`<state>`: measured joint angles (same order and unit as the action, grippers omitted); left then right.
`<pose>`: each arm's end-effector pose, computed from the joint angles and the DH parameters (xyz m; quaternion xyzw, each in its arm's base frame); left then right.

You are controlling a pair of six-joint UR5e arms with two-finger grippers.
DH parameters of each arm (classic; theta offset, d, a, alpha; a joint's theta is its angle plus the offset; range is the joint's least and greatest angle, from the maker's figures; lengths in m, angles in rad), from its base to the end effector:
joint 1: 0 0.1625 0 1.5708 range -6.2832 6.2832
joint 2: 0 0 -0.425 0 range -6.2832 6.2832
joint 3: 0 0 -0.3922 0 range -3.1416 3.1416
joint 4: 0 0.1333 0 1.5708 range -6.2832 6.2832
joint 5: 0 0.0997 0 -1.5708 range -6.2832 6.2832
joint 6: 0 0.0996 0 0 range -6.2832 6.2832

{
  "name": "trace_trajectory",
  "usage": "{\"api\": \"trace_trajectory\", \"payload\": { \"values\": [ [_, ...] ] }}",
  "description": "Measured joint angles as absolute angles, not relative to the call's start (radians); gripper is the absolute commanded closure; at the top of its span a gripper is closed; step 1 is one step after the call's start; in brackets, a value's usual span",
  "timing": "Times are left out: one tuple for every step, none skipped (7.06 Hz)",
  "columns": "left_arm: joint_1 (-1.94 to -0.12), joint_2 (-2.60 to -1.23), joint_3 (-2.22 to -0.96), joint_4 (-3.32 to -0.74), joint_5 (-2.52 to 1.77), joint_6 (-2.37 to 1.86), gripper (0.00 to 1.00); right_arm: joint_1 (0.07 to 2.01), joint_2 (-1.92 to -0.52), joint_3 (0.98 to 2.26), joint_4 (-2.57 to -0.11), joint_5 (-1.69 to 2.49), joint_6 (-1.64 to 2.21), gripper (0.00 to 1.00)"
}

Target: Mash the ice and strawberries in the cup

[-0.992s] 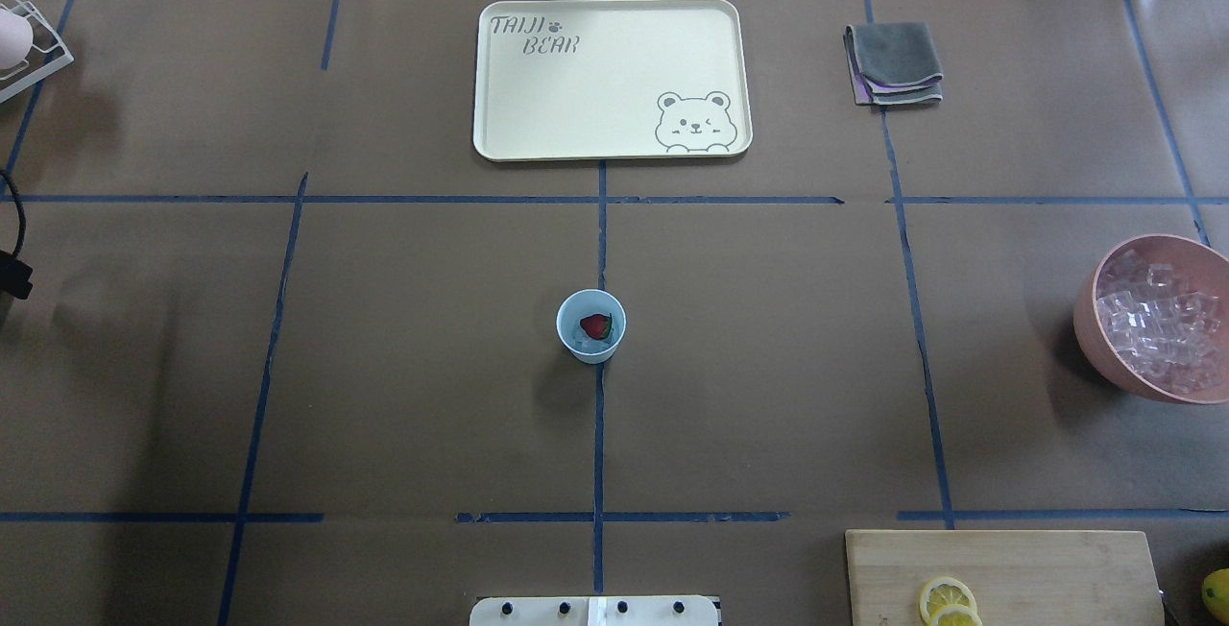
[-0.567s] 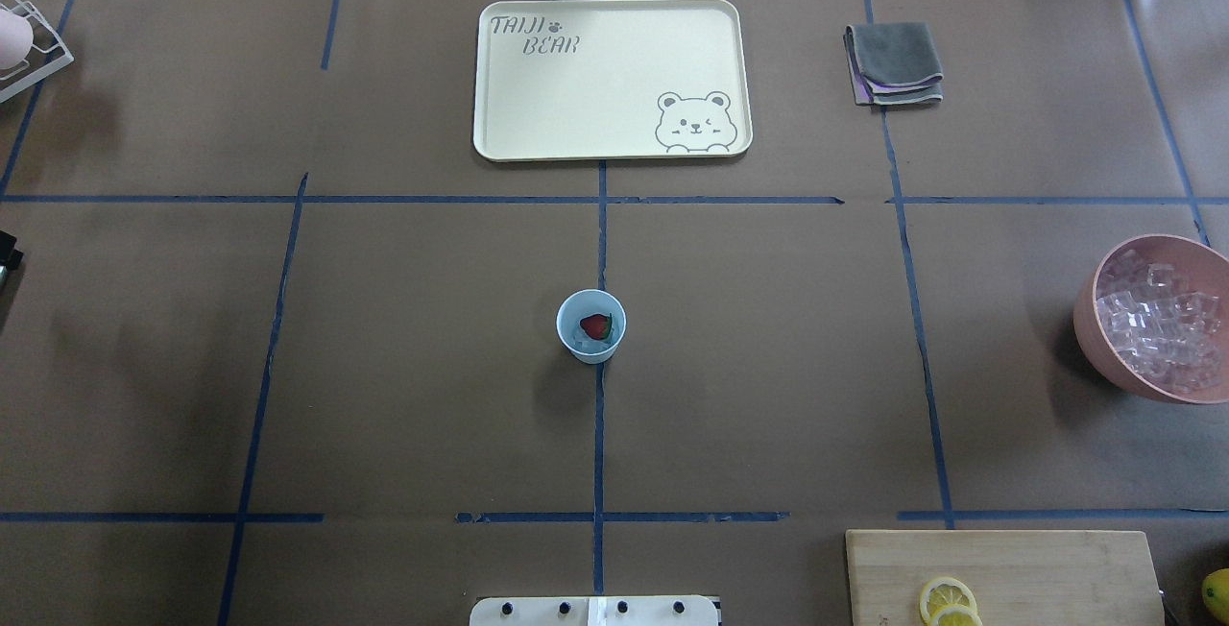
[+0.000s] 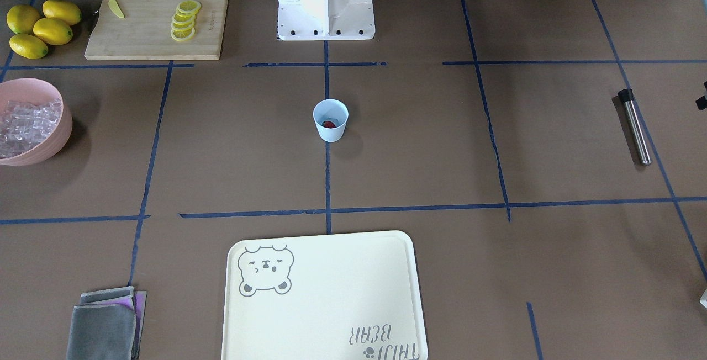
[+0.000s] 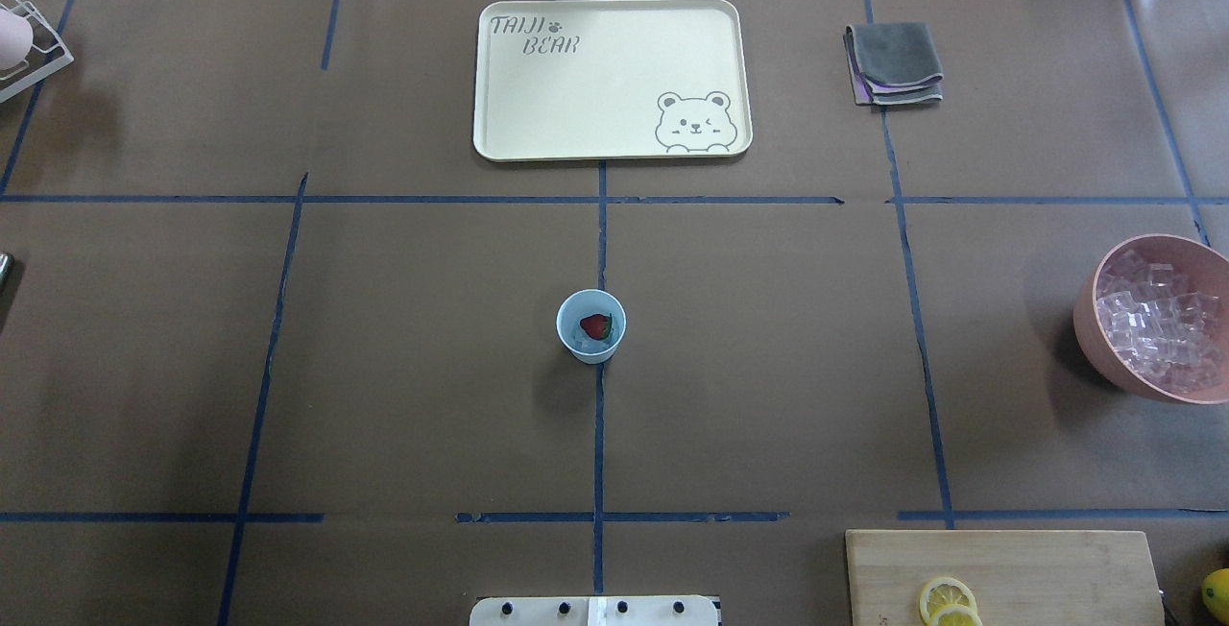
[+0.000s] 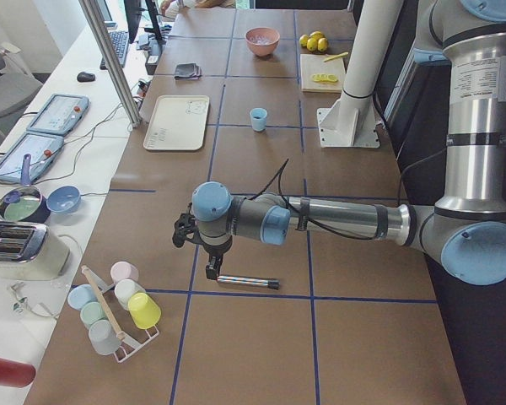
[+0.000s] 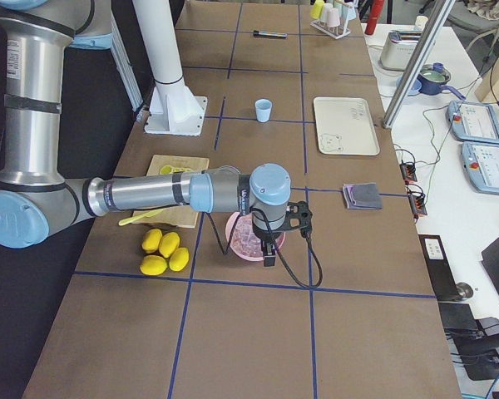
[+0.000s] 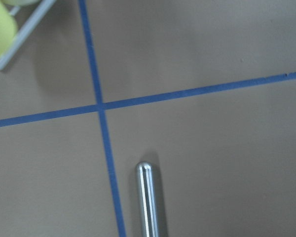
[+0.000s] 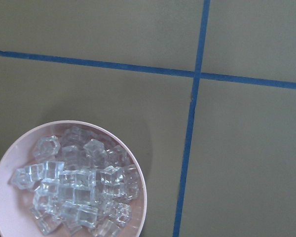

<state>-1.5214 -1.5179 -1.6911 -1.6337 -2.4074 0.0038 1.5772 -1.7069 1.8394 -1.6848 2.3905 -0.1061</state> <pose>-0.0358 -0.4787 0.6137 0.0502 0.4066 0.0507 0.9108 0.0633 -0.4316 0.5979 0.0309 -0.3973 -0.0494 0.9158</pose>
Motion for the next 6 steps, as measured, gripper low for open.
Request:
{"api": "trace_trajectory", "payload": {
  "values": [
    [-1.572, -1.522, -1.695, -1.528, -2.411, 0.096, 0.0, 1.584, -1.707, 1.81, -1.681, 2.384, -0.125, 0.0],
    [-1.616, -1.523, -1.706, -1.43, -2.412, 0.166, 0.0, 1.585, -1.703, 1.79, -1.678, 2.381, -0.129, 0.0],
    [-1.637, -1.515, -1.725, -1.371, -2.413, 0.195, 0.0, 1.584, -1.694, 1.778, -1.678, 2.378, -0.126, 0.0],
    [-1.644, -1.506, -1.736, -1.348, -2.414, 0.203, 0.0, 1.581, -1.683, 1.773, -1.679, 2.374, -0.123, 0.0],
    [-1.646, -1.503, -1.741, -1.342, -2.414, 0.195, 0.0, 1.575, -1.678, 1.773, -1.679, 2.369, -0.121, 0.0],
    [-1.646, -1.504, -1.743, -1.345, -2.414, 0.171, 0.0, 1.564, -1.675, 1.773, -1.679, 2.366, -0.112, 0.0]
  ]
}}
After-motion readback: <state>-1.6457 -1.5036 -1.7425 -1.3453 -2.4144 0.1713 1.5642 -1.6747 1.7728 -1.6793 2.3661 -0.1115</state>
